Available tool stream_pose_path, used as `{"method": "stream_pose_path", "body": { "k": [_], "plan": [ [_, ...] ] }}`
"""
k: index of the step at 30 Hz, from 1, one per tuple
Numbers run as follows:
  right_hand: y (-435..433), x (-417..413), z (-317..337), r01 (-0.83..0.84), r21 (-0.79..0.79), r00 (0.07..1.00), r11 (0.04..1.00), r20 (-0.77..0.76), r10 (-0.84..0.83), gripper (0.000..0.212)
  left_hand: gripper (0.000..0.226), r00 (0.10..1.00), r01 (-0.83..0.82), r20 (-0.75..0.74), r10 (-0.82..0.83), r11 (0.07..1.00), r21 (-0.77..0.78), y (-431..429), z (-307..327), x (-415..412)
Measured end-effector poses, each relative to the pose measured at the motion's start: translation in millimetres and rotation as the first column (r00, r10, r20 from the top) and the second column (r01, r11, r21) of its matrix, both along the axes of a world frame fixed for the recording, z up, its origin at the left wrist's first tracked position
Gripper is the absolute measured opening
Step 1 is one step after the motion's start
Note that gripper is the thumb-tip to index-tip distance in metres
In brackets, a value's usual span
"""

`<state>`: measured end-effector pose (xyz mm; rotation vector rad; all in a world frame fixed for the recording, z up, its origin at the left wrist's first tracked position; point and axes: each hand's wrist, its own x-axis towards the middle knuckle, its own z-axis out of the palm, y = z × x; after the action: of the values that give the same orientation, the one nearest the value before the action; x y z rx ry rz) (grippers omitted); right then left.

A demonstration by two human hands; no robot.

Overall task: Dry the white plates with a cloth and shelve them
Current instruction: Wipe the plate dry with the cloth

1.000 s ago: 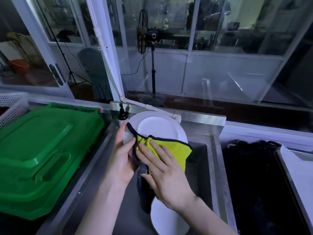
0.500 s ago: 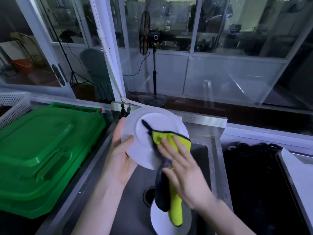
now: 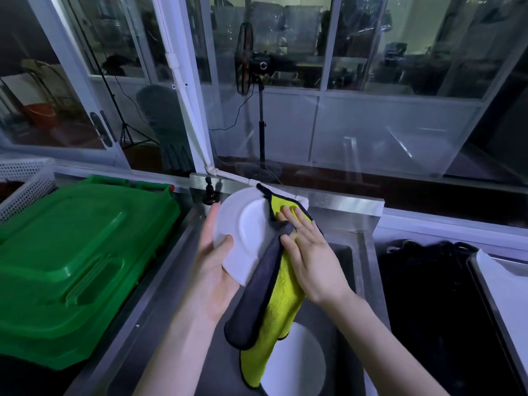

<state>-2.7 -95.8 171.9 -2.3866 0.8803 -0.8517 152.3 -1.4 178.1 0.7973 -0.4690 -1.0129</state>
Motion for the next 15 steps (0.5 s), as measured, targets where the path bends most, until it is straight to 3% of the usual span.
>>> {"method": "stream_pose_path", "body": {
  "k": [3,6,12,15],
  "plan": [
    [28.0,-8.6,-11.3,-0.112,-0.120,0.993,0.986,-0.057,0.106,0.049,0.056,1.000,0.009,0.016,-0.008,1.000,-0.022,2.1,-1.9,2.9],
    [44.2,-0.4,-7.2,-0.225,-0.052,0.970,0.973,-0.110,0.218,0.049,0.060,0.997,0.078,0.022,-0.078,0.997,0.001,3.3,-6.6,-2.1],
    [23.6,24.5,20.5,-0.227,-0.082,0.957,0.970,-0.202,0.206,0.047,0.064,0.995,0.101,0.013,-0.101,0.995,0.013,4.6,-10.7,-6.6],
    [4.9,33.7,24.0,-0.184,-0.106,0.972,0.977,-0.168,0.165,0.044,0.066,0.991,0.121,0.051,-0.121,0.993,0.008,5.6,-9.8,-5.7]
  ]
}}
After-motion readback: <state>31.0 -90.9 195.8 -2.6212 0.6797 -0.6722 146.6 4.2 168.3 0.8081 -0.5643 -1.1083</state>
